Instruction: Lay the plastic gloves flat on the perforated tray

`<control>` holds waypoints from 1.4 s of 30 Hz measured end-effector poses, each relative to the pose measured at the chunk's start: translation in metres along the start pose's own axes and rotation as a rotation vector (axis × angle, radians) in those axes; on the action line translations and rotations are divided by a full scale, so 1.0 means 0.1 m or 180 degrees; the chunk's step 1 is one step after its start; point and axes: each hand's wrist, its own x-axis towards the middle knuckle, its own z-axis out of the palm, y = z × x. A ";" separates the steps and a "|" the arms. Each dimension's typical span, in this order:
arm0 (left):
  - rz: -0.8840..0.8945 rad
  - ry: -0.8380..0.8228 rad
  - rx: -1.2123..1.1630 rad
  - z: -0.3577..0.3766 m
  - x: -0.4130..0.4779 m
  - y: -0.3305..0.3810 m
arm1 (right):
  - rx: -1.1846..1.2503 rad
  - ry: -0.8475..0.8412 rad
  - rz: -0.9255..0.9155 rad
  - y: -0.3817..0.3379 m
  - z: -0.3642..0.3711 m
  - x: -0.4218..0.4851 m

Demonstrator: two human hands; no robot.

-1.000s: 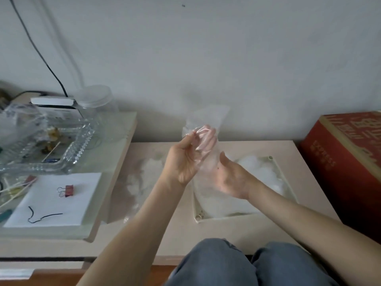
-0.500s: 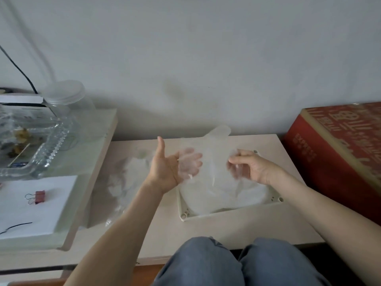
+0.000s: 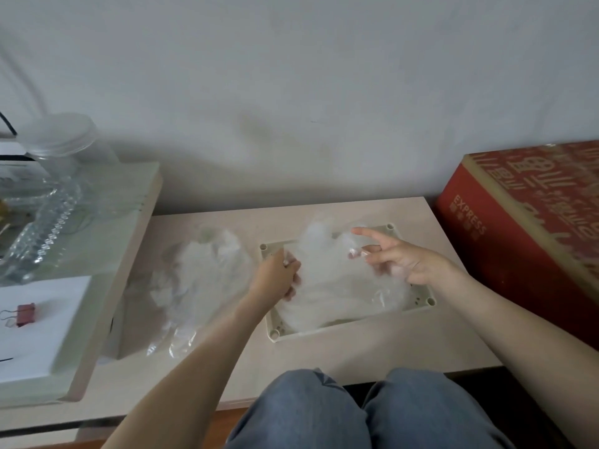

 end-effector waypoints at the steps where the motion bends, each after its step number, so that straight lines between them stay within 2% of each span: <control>1: 0.0055 0.0077 0.0282 0.01 0.01 -0.02 | 0.0035 0.0038 -0.0026 0.00 -0.01 0.00; 4: 0.0238 0.0193 0.0925 0.04 0.03 -0.08 | 0.0231 0.0200 -0.0038 0.04 -0.08 0.03; 8: 0.0497 0.0356 0.1202 0.06 -0.01 -0.09 | 0.0472 0.0328 0.0010 0.08 -0.17 0.03; 11: 0.0923 0.0081 0.1586 0.06 -0.02 -0.03 | 0.0249 0.0389 0.0032 0.06 -0.18 0.04; 15: 0.1605 -0.0114 0.1324 0.03 -0.05 0.17 | -0.0657 0.0205 0.0008 -0.05 -0.09 0.09; 19: 0.1848 -0.0213 0.0831 0.00 -0.13 0.46 | -0.0972 -0.0182 0.0311 -0.17 0.03 0.14; 23: 0.1746 -0.0259 0.0218 -0.05 -0.11 0.53 | -0.0800 -0.0661 0.0336 -0.18 0.01 0.15; 25: 0.1604 -0.0234 -0.0038 -0.07 -0.10 0.50 | -0.0535 -0.0679 0.0270 -0.19 -0.02 0.13; 30: 0.1055 0.0009 -0.0657 -0.11 -0.06 0.31 | -0.0629 -0.0561 0.0113 -0.17 -0.18 0.07; 37: 0.0376 0.0350 -0.0898 -0.08 0.05 0.07 | -0.0118 -0.0649 0.0342 -0.18 -0.25 0.03; 42: 0.0165 0.0403 -0.0863 -0.05 0.15 -0.01 | -0.0487 -0.0473 0.0620 -0.04 -0.08 0.10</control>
